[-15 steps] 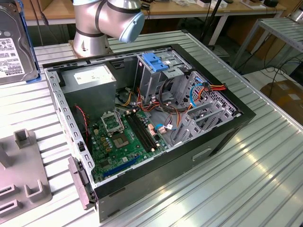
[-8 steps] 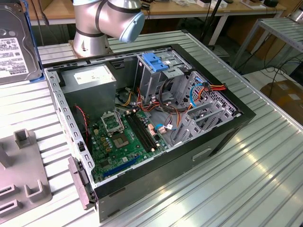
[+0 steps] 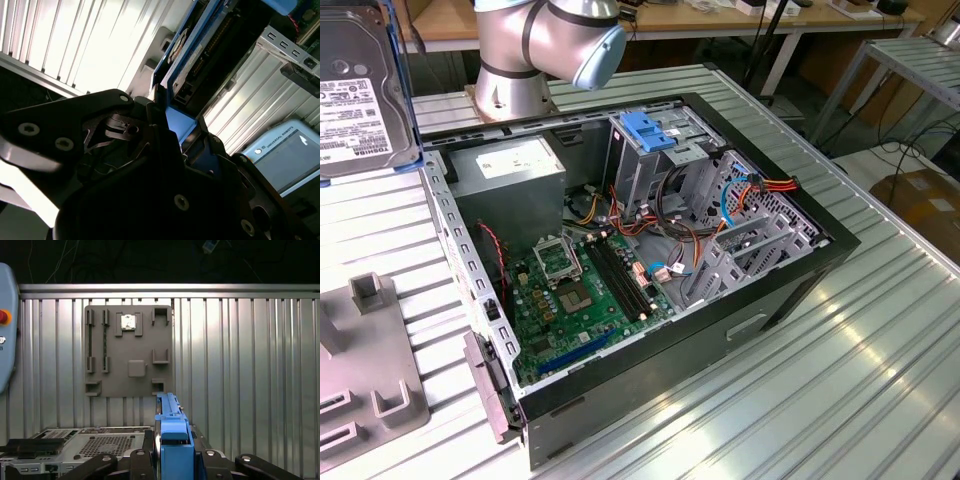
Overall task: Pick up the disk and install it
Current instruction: 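Pick up the disk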
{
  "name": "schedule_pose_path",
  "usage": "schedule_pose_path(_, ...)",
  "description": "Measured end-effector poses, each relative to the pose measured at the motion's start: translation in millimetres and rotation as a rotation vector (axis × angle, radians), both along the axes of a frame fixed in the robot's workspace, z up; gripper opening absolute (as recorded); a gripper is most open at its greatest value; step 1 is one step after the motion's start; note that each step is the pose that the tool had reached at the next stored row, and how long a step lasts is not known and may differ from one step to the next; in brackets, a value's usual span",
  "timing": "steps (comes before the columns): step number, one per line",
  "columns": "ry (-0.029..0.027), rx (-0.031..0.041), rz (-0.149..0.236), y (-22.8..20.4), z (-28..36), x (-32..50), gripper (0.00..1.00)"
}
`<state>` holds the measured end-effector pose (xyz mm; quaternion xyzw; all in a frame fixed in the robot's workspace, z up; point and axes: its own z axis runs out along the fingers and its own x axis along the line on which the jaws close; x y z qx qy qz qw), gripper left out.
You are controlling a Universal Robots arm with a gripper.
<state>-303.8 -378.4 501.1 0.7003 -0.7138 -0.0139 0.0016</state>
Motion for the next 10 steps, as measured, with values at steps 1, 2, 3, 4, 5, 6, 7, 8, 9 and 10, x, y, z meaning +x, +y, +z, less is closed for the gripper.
schedule_pose_path(1, 0.0000, 0.0000, 0.000, 0.0, 0.0, 1.2, 0.37)
schedule_pose_path(2, 0.0000, 0.0000, 0.000, 0.0, 0.0, 2.4, 0.37)
schedule_pose_path(3, 0.0000, 0.0000, 0.000, 0.0, 0.0, 3.9, 0.37)
schedule_pose_path(4, 0.0000, 0.0000, 0.000, 0.0, 0.0, 4.7, 0.37)
schedule_pose_path(5, 0.0000, 0.0001, 0.000, 0.0, 0.0, 5.4, 0.37)
schedule_pose_path(6, 0.0000, 0.0000, 0.000, 0.0, 0.0, 6.1, 0.37)
schedule_pose_path(7, -0.0001, 0.0001, 0.000, 0.0, 0.0, 6.9, 0.37)
schedule_pose_path(8, 0.0000, 0.0000, 0.000, 0.0, 0.0, 8.2, 0.37)
schedule_pose_path(9, -0.0001, 0.0001, 0.000, 0.0, 0.0, 9.3, 0.37)
schedule_pose_path(10, 0.0000, 0.0001, 0.000, 0.0, 0.0, 10.4, 0.37)
